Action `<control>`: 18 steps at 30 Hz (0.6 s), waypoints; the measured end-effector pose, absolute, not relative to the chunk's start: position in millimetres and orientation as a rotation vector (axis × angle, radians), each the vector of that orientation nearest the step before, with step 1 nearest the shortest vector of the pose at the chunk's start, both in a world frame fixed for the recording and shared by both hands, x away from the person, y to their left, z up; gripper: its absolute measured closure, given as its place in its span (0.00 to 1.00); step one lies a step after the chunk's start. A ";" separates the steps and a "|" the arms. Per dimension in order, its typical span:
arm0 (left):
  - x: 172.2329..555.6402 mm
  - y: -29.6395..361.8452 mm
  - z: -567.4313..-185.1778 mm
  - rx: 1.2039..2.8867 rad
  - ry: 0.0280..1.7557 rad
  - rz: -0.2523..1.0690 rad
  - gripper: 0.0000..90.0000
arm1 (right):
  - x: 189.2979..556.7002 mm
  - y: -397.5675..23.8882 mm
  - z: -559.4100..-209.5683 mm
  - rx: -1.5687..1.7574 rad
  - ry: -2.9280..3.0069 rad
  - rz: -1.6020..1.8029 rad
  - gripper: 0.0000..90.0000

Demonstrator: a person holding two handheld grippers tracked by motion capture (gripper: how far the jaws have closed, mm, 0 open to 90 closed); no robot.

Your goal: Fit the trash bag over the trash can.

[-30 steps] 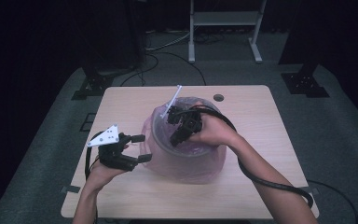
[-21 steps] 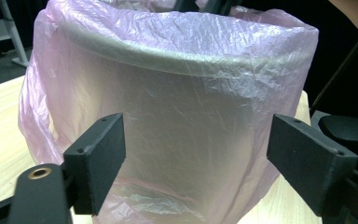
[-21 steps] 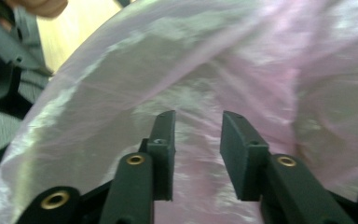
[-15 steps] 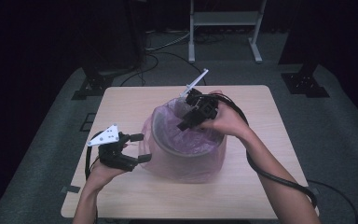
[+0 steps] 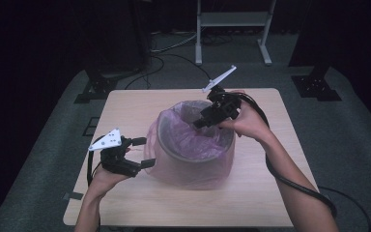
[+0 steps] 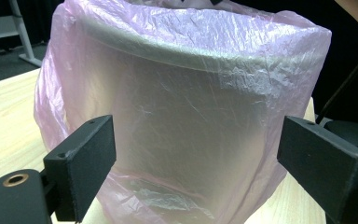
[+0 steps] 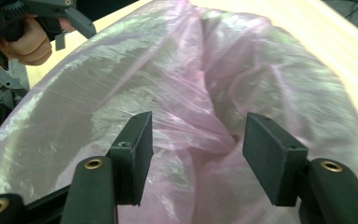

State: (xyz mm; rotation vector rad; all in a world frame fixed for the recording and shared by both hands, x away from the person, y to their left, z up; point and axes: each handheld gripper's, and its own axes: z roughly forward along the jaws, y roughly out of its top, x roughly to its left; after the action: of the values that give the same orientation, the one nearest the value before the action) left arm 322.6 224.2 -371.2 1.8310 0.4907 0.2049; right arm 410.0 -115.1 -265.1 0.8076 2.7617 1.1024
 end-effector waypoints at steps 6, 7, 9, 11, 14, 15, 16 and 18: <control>322.0 223.7 -372.6 1.836 0.491 0.201 0.11 | 406.9 -135.2 -260.1 0.839 2.707 1.142 0.46; 322.0 223.8 -373.4 1.839 0.492 0.203 0.11 | 406.5 -139.6 -259.4 0.854 2.700 1.145 0.46; 321.7 223.7 -374.2 1.836 0.499 0.198 0.11 | 406.0 -146.7 -258.8 0.866 2.685 1.143 0.45; 321.2 224.6 -375.2 1.838 0.504 0.201 0.11 | 405.1 -155.1 -258.5 0.878 2.667 1.159 0.45; 320.4 224.7 -376.5 1.840 0.513 0.200 0.11 | 402.8 -167.2 -259.2 0.893 2.637 1.186 0.45; 320.6 224.7 -377.1 1.840 0.516 0.199 0.11 | 402.2 -170.6 -259.6 0.900 2.633 1.186 0.45; 320.8 224.7 -377.5 1.842 0.519 0.198 0.11 | 401.7 -174.0 -260.2 0.905 2.629 1.190 0.44; 321.1 224.9 -377.9 1.844 0.521 0.200 0.11 | 401.2 -176.5 -260.5 0.913 2.625 1.192 0.44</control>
State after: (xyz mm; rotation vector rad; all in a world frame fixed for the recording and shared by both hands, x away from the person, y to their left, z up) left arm 321.1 224.9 -377.9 1.8445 0.5214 0.2000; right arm 401.2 -176.5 -260.5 0.9126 2.6250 1.1924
